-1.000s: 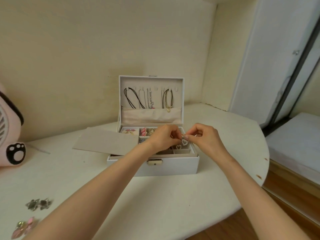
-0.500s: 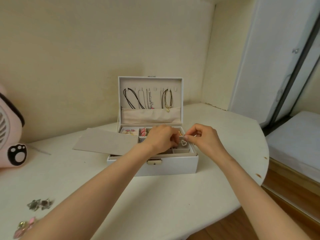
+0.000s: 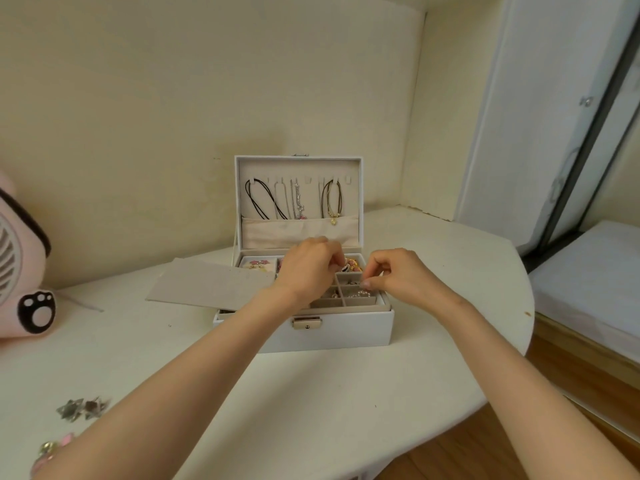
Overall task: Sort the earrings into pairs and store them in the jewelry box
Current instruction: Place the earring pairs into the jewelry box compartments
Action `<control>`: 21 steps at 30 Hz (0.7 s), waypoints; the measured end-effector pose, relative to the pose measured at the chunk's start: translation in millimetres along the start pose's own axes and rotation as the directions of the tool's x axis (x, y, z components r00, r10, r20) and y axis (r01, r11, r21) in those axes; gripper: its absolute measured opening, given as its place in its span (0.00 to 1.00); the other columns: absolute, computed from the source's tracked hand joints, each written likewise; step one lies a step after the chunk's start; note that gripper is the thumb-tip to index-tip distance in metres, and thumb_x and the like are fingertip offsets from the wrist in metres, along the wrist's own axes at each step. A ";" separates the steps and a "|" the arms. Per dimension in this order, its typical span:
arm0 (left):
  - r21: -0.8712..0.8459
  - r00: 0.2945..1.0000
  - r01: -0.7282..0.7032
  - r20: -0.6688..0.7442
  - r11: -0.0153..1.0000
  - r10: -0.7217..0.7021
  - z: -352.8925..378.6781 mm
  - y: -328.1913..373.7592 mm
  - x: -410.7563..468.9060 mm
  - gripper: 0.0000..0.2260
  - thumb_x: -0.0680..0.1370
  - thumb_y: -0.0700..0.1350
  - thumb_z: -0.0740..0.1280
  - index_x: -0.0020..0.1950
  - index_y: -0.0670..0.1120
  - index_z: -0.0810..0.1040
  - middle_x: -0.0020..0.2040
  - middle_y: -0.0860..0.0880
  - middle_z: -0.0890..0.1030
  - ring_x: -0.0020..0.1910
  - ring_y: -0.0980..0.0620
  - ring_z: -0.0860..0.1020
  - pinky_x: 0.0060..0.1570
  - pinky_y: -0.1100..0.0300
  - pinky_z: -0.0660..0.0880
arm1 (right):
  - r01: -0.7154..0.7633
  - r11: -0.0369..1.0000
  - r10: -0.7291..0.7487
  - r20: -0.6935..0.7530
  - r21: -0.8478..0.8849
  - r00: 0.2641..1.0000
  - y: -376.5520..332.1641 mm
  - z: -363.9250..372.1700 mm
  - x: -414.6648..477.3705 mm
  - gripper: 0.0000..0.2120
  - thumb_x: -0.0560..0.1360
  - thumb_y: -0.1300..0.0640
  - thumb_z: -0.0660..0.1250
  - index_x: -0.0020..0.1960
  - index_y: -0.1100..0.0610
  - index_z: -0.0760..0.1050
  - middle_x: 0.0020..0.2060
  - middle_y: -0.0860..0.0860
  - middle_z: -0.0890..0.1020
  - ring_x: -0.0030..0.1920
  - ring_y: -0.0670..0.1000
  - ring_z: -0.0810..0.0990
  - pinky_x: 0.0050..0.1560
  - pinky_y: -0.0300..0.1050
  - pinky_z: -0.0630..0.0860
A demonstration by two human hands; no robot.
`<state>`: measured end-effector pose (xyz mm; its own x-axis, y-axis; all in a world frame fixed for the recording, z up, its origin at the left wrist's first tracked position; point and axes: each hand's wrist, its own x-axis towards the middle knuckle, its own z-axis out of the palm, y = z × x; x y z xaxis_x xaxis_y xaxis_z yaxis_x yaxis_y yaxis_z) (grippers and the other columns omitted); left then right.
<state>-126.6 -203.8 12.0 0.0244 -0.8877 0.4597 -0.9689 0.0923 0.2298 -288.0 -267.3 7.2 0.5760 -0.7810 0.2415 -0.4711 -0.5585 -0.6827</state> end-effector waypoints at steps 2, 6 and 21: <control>-0.012 1.000 -0.008 -0.004 1.000 0.008 -1.2 -0.8 -2.3 0.07 0.77 0.40 0.63 0.52 0.46 0.79 0.51 0.48 0.79 0.51 0.48 0.76 0.48 0.54 0.73 | -0.005 0.995 0.007 0.026 -0.097 1.000 -0.9 -0.4 3.3 0.06 0.68 0.63 0.73 0.36 0.55 0.79 0.32 0.45 0.80 0.35 0.40 0.76 0.41 0.37 0.71; -0.021 1.000 -0.018 0.012 1.000 0.018 -0.1 -2.6 -6.1 0.06 0.77 0.42 0.63 0.52 0.46 0.79 0.51 0.48 0.79 0.47 0.49 0.76 0.44 0.57 0.72 | 0.009 0.952 0.005 0.045 -0.307 0.999 -4.7 0.4 5.0 0.04 0.68 0.61 0.73 0.37 0.53 0.80 0.37 0.47 0.82 0.39 0.46 0.77 0.38 0.39 0.70; 0.002 0.988 -0.074 0.132 0.997 0.073 0.3 -5.2 -12.3 0.16 0.73 0.33 0.61 0.52 0.50 0.81 0.55 0.48 0.75 0.59 0.48 0.68 0.57 0.53 0.67 | -0.005 0.913 -0.055 -0.137 -0.408 0.989 -5.4 -6.2 -3.2 0.17 0.75 0.64 0.61 0.42 0.46 0.83 0.43 0.46 0.74 0.45 0.49 0.74 0.43 0.42 0.65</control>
<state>-122.0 -193.5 4.9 -0.0793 -0.9305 0.3576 -0.9685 0.1569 0.1936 -291.4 -263.5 14.5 0.5044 -0.7799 0.3706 -0.7056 -0.6197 -0.3437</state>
